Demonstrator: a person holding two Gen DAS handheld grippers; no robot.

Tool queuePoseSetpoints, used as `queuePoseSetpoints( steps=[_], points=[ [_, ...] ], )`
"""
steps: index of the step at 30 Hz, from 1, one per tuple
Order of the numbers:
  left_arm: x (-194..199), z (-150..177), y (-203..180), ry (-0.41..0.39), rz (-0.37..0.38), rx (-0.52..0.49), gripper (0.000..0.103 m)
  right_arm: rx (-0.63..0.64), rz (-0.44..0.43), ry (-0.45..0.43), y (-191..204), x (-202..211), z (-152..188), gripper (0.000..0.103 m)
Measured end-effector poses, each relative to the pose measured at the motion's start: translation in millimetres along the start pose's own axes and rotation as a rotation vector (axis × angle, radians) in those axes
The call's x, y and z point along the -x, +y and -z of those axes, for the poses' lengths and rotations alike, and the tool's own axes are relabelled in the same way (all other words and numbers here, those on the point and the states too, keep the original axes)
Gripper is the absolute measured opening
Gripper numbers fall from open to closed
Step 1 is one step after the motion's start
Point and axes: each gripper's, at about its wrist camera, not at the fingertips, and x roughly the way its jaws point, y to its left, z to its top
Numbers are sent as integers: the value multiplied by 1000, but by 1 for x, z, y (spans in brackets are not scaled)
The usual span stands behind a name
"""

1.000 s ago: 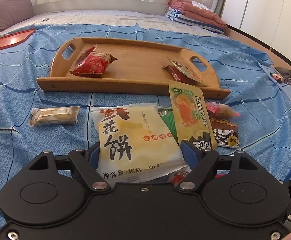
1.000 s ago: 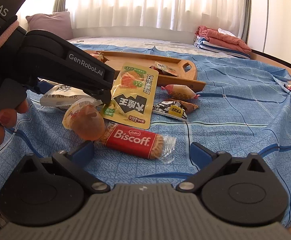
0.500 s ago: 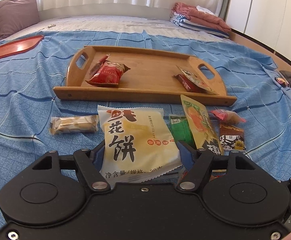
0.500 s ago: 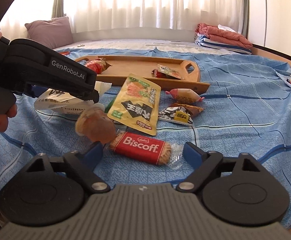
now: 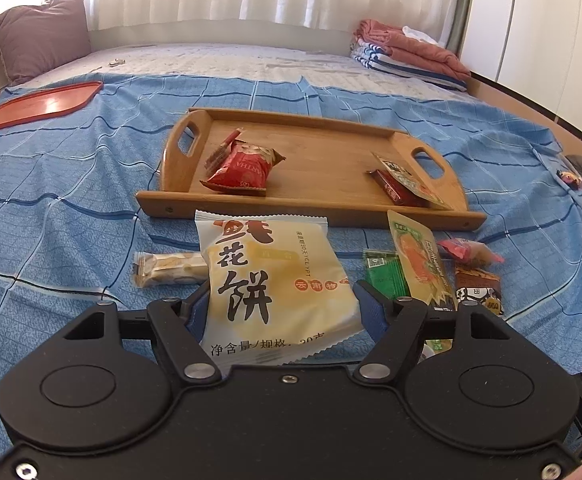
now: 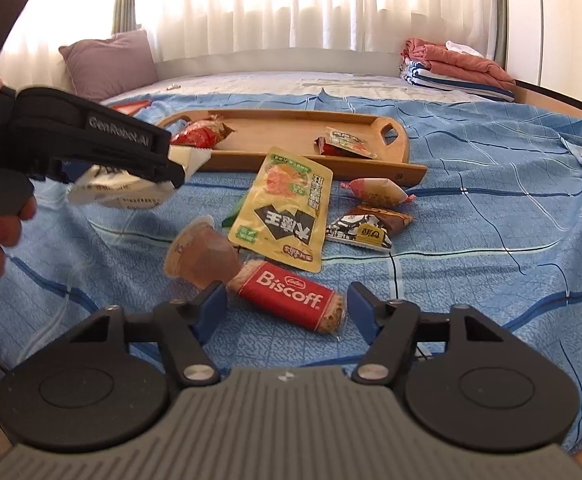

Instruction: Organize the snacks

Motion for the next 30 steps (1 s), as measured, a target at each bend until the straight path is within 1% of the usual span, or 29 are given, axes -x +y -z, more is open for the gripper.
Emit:
queuePoseSetpoints(
  steps=[2,4,7,10,12,14,15,22,26,30],
  points=[
    [0,0,2,-1,-3,0,70,22,7,6,-1,-3,1,86],
    [1,0,5,-1,-4,6,70,4,26,14,-5,-6,0,87],
    [0,1,8,-3,-8,10,70,-32,19,27,-9,-11,-1,88],
    [-1,1,9,1,-11,15,70,-25,13,32,-7,-17,-3,84],
    [0,1,10,1,-10,22,70,-39,11,32,-7,-19,-7,79],
    [2,0,10,-6,-8,20,70,-39,7,25,-7,-17,-10,69],
    [3,-1,11,-11,-9,17,70,-37,-4,19,-8,-15,-11,66],
    [7,-8,17,-32,-23,24,70,-28,-1,-1,-7,0,-13,59],
    [9,-10,20,-42,-25,26,70,-28,24,-20,-11,6,-17,58],
    [10,-10,22,-43,-29,34,70,-60,60,4,-20,2,-17,59]
  ],
)
